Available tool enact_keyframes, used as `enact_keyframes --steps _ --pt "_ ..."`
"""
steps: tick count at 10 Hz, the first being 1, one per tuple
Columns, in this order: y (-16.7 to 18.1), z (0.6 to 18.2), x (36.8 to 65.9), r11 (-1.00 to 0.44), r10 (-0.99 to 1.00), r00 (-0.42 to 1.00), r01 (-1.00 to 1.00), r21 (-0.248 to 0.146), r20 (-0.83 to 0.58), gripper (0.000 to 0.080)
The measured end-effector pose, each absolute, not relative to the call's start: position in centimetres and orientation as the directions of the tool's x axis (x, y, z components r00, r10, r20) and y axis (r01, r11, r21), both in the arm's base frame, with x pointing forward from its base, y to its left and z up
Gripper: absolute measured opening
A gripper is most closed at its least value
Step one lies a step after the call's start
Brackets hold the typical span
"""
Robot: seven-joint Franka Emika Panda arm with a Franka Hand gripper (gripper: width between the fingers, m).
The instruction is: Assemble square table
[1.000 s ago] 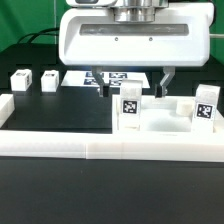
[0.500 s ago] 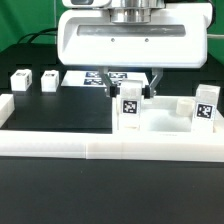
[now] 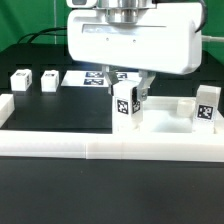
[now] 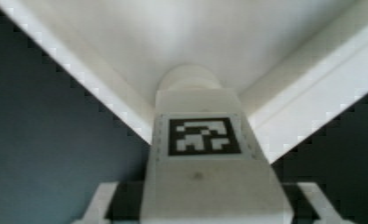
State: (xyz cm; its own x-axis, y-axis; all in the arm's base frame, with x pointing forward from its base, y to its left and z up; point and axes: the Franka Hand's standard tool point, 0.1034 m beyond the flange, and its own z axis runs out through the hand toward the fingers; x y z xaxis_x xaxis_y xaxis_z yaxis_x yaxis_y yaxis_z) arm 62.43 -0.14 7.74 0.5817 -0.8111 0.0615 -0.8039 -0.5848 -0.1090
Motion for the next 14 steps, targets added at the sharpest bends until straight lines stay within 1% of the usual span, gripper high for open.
enact_keyframes --steps 1,2,3,4,6,7,8,9,10,11,12,14 --pt "-0.2 7.7 62.3 -0.446 -0.895 0.445 -0.888 -0.116 0.033 0.0288" --pt "-0.3 7.6 62.1 -0.271 -0.962 0.274 -0.955 -0.123 -0.014 0.0288" --pt "-0.3 7.6 62.0 -0.134 -0.989 0.141 -0.983 -0.124 -0.053 0.0290" --pt "-0.2 7.6 61.9 -0.045 -0.996 0.055 -0.991 -0.123 -0.077 0.0290" --pt "-0.2 7.5 61.9 0.049 -0.995 -0.039 -0.992 -0.115 -0.095 0.0290" --pt "-0.2 7.5 61.9 0.031 -0.995 -0.020 -0.993 -0.116 -0.093 0.0291" --pt "-0.2 7.6 61.8 -0.060 -0.994 0.070 -0.991 -0.120 -0.084 0.0291" --pt "-0.3 7.8 61.9 -0.241 -0.965 0.251 -0.963 -0.123 -0.077 0.0478" --pt "-0.8 7.9 62.0 -0.402 -0.907 0.415 -0.903 -0.150 -0.073 0.0478" --pt "-1.4 7.9 61.8 -0.529 -0.836 0.545 -0.833 -0.160 -0.071 0.0616" --pt "-1.9 7.8 61.6 -0.609 -0.778 0.625 -0.774 -0.170 -0.058 0.0639" --pt "-2.0 7.8 61.6 -0.687 -0.712 0.701 -0.706 -0.171 -0.037 0.0648"
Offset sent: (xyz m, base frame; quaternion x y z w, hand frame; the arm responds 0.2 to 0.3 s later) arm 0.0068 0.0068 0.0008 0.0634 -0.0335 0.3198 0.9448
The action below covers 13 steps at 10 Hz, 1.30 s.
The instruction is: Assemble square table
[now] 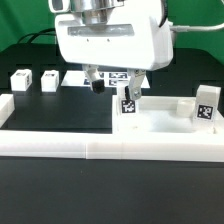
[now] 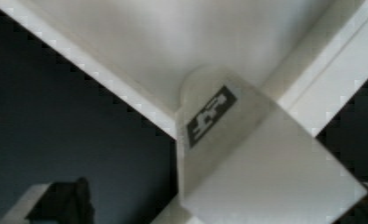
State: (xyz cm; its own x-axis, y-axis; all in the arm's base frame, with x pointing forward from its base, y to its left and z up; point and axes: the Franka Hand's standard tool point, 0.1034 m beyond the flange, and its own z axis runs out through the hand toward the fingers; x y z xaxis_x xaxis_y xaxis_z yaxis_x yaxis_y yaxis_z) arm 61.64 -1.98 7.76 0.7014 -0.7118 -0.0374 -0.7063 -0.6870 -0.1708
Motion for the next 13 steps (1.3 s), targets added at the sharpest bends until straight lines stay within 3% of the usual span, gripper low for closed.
enact_keyframes --steps 2,5,8,11,13 --pt "-1.8 7.9 61.7 -0.783 -0.606 0.795 -0.600 -0.165 -0.012 0.0649" --pt "-0.7 8.6 62.9 -0.968 -0.215 0.974 -0.204 -0.147 0.070 0.0649" --pt "-0.9 7.5 62.1 -0.992 0.050 0.995 0.060 -0.115 0.087 0.0649" --pt "-1.0 7.1 62.0 -0.993 0.052 0.995 0.061 -0.105 0.082 0.0649" --pt "-1.0 7.1 62.0 -0.994 0.005 0.997 0.014 -0.109 0.077 0.0385"
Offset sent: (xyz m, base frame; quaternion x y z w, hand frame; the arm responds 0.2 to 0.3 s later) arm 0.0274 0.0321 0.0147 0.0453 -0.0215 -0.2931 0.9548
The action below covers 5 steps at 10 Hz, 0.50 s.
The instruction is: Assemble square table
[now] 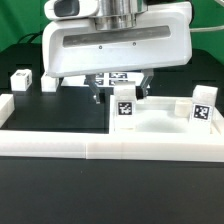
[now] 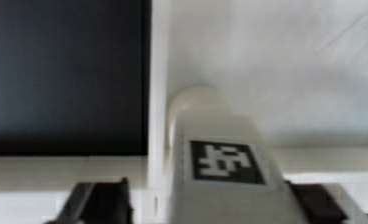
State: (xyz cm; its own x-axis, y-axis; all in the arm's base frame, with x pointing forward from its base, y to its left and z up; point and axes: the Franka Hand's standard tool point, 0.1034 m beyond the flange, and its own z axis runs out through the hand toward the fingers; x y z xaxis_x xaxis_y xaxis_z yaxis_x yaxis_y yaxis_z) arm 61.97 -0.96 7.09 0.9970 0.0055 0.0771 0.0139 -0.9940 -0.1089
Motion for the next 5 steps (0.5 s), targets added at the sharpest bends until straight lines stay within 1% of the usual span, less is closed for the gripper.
enact_keyframes --steps 1,4,5 --pt "-0.96 7.09 61.97 -0.992 -0.065 0.995 -0.057 -0.114 0.069 0.0288" --pt "-0.97 7.13 62.03 -0.958 -0.266 0.963 -0.259 -0.126 0.046 0.0289" --pt "-0.75 7.18 62.16 -0.906 -0.408 0.913 -0.402 -0.133 0.019 0.0289"
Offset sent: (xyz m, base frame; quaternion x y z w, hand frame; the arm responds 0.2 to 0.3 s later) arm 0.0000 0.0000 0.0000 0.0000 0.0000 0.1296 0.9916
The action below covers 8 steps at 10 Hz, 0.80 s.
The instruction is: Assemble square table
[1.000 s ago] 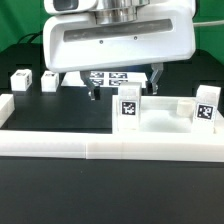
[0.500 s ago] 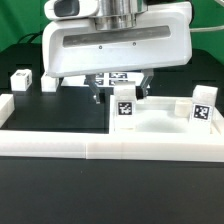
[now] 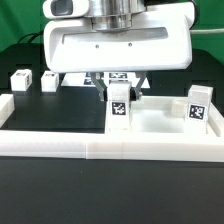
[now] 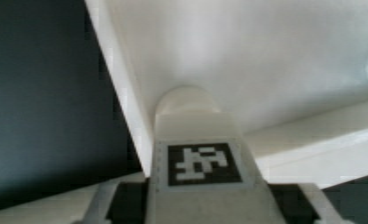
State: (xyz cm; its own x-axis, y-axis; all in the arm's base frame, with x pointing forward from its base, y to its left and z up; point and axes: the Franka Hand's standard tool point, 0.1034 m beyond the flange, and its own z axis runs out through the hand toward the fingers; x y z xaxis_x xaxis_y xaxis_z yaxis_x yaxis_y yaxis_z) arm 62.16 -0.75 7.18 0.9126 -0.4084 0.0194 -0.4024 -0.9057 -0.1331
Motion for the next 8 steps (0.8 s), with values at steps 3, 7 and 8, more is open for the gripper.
enact_keyframes --steps 3,7,8 --pt "0.5 7.2 62.3 -0.644 -0.758 0.651 -0.758 -0.100 -0.049 0.0290" --pt "0.8 6.8 62.3 -0.180 -0.978 0.187 -0.981 -0.076 -0.091 0.0290" --pt "0.9 6.8 62.3 -0.026 -0.994 0.034 -0.996 -0.082 -0.107 0.0291"
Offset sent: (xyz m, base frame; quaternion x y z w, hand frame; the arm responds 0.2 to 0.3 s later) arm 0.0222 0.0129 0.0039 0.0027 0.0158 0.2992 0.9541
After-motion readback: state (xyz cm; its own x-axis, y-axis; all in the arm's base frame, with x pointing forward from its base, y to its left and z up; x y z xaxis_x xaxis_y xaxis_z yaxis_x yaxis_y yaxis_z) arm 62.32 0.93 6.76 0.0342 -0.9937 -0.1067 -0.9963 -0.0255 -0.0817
